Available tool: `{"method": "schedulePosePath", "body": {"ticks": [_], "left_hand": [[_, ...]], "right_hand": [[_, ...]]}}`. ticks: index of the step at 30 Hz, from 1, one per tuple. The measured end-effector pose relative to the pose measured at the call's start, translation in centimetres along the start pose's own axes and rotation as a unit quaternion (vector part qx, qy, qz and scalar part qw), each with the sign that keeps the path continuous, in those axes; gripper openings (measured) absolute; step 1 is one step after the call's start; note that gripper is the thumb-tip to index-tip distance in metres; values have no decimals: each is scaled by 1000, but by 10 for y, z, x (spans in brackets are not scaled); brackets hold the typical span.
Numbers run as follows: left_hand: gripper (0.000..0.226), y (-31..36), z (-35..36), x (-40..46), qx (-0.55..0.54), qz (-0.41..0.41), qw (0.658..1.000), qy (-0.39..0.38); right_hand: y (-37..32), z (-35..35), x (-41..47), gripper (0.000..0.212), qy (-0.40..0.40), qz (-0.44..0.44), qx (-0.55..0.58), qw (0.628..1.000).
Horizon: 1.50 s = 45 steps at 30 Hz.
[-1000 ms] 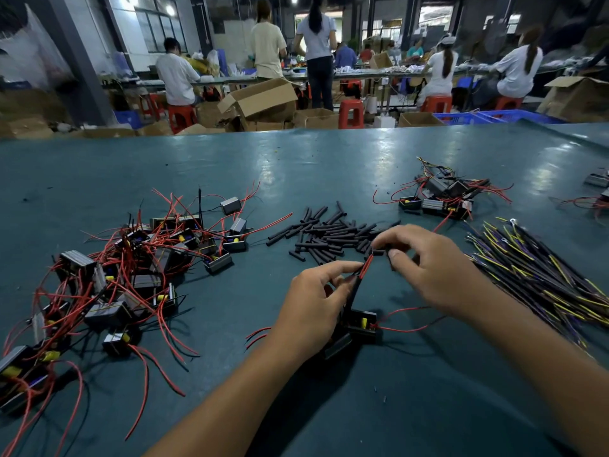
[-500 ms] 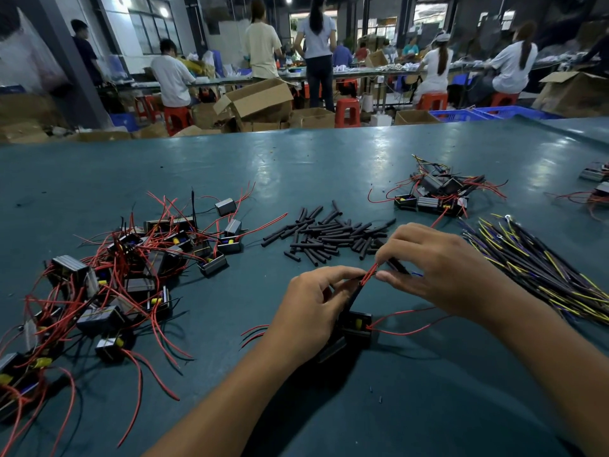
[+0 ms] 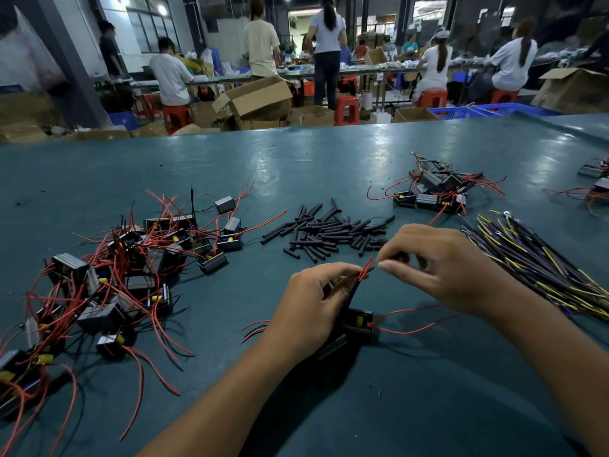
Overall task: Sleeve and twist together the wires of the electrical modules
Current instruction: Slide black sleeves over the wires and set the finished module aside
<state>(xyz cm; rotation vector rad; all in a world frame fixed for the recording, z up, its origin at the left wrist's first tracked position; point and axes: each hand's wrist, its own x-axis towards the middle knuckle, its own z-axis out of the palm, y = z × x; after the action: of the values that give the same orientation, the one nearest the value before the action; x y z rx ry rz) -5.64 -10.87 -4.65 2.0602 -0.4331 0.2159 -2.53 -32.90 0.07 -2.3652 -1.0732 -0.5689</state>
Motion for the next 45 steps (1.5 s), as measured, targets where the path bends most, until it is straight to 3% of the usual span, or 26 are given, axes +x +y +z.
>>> {"method": "schedulePosePath", "body": {"ticks": [2, 6, 10, 15, 45], "left_hand": [[24, -2, 0, 1, -7, -13, 1000, 10], [25, -2, 0, 0, -6, -13, 1000, 8], [25, -2, -1, 0, -12, -15, 1000, 3], [24, -1, -2, 0, -13, -18, 1000, 6], [25, 0, -1, 0, -2, -13, 1000, 12]], "right_hand": [[7, -2, -2, 10, 26, 74, 86, 993], [8, -2, -2, 42, 77, 189, 293, 934], [2, 8, 4, 27, 134, 218, 399, 881], [1, 12, 7, 31, 196, 263, 466, 822], [-7, 24, 8, 29, 205, 262, 477, 814]]}}
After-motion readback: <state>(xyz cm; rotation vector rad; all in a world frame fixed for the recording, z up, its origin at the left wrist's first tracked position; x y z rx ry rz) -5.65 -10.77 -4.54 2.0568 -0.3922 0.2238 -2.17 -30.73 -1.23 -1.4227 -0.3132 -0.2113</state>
